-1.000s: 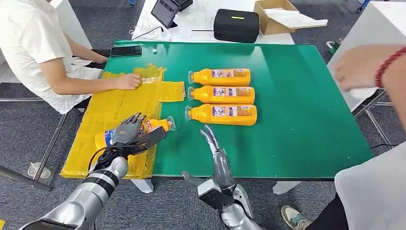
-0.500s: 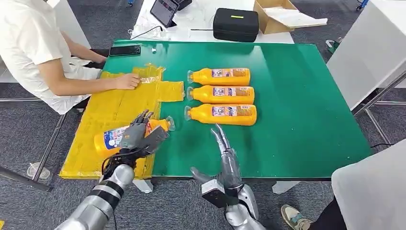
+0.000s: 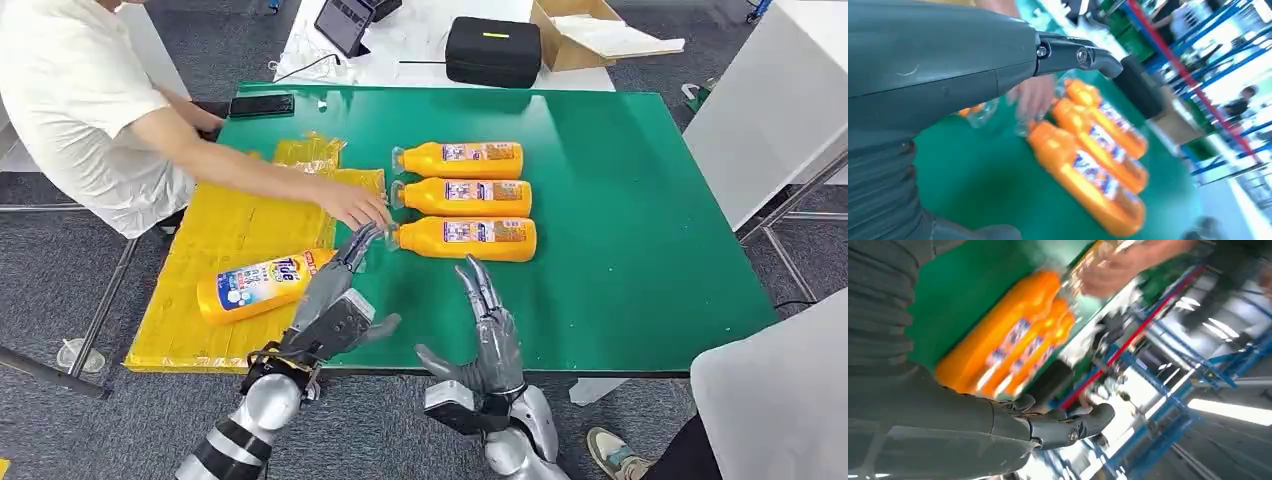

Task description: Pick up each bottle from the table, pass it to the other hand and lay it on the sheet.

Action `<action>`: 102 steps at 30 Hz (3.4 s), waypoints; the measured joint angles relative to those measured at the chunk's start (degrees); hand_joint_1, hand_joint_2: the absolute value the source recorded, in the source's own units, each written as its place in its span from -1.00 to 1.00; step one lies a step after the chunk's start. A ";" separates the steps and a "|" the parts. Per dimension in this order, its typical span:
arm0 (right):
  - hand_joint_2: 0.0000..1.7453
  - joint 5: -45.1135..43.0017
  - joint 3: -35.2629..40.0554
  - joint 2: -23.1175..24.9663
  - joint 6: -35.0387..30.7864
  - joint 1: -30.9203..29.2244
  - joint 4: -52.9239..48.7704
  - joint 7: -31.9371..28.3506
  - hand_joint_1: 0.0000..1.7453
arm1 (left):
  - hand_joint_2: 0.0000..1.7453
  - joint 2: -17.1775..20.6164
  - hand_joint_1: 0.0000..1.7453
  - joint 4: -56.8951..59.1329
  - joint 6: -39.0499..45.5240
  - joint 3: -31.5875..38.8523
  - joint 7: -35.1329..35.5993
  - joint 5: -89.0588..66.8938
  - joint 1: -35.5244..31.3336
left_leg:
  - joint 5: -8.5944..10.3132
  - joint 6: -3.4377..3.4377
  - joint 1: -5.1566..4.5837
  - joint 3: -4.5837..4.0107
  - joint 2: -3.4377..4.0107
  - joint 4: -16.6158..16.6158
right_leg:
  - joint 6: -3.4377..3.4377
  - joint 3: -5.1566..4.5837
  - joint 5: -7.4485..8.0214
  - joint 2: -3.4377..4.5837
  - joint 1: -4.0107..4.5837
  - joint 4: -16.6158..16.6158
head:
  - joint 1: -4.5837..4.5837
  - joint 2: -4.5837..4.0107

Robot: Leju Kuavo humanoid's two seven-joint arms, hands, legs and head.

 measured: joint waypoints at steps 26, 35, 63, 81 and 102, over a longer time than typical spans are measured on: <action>1.00 22.05 -6.08 -11.67 -1.72 -15.97 28.39 19.29 -1.00 | 1.00 -6.71 -1.00 1.93 16.10 -5.09 1.22 19.43 4.28 | 0.05 0.18 -0.16 -0.09 -0.09 0.02 | 0.29 0.00 0.01 -0.02 -0.14 -0.02 | -0.04 0.00; 1.00 21.18 -6.23 -11.60 -1.46 -19.62 33.30 18.72 -1.00 | 1.00 -6.71 -1.00 2.28 15.60 -6.23 1.23 19.76 3.65 | 0.08 0.19 -0.16 -0.07 -0.08 0.02 | 0.30 0.02 0.03 -0.02 -0.13 -0.01 | -0.04 0.00; 1.00 19.25 -6.38 -10.16 26.48 -34.21 48.04 25.08 1.00 | 1.00 -9.09 -1.00 6.56 16.69 -8.39 0.09 23.06 -1.13 | -0.06 0.18 -0.16 0.73 0.10 0.02 | 0.23 0.56 0.05 0.15 -0.12 -0.09 | -0.04 0.00; 1.00 14.18 -8.98 -11.41 33.80 -34.74 48.96 21.56 1.00 | 1.00 -9.22 -1.00 6.67 16.80 -9.33 -0.92 23.63 -1.69 | -0.05 0.23 -0.15 0.90 0.21 0.02 | 0.15 0.77 0.11 0.17 -0.09 -0.09 | -0.02 0.00; 1.00 -25.82 -16.78 -4.37 37.40 -10.35 19.09 0.36 1.00 | 1.00 -5.73 -1.00 -7.59 17.93 -1.90 -8.61 48.62 10.91 | -0.17 0.11 0.01 0.16 0.01 0.01 | 0.18 0.24 -0.11 0.12 0.00 -0.01 | -0.04 0.00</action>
